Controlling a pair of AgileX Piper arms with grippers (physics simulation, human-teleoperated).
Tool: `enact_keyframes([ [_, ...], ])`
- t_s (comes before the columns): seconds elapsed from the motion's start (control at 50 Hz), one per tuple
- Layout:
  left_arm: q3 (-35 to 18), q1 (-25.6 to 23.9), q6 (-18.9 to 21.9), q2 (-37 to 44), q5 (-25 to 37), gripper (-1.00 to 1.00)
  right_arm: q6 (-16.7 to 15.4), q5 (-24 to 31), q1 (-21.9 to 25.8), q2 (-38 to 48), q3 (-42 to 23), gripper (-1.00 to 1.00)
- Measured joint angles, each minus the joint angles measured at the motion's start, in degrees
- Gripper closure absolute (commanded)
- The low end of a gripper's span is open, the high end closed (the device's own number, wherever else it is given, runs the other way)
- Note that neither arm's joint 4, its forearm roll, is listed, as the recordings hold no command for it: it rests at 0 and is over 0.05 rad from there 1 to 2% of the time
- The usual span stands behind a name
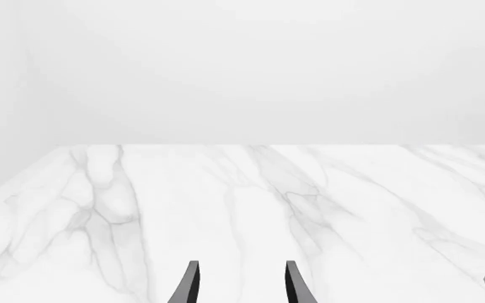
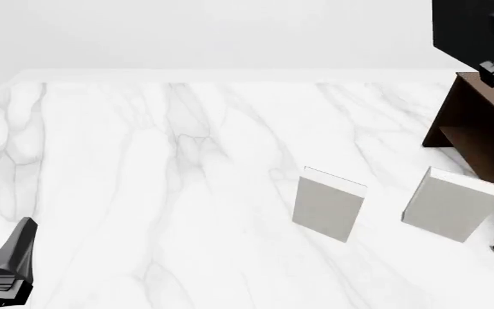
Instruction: Pick up the book on the left and place it on top of the shelf.
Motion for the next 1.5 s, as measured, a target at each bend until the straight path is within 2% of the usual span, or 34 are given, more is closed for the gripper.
enact_keyframes([
  [0.46, 0.00, 0.00, 0.00, 0.00, 0.00, -1.00, -2.29, 2.92, -5.18, -2.25, -0.87, 1.00],
  [1.5, 0.00, 0.00, 0.00, 0.00, 0.00, -1.00, -6.32, 3.12, -15.66, -1.67, -2.02, 1.00],
])
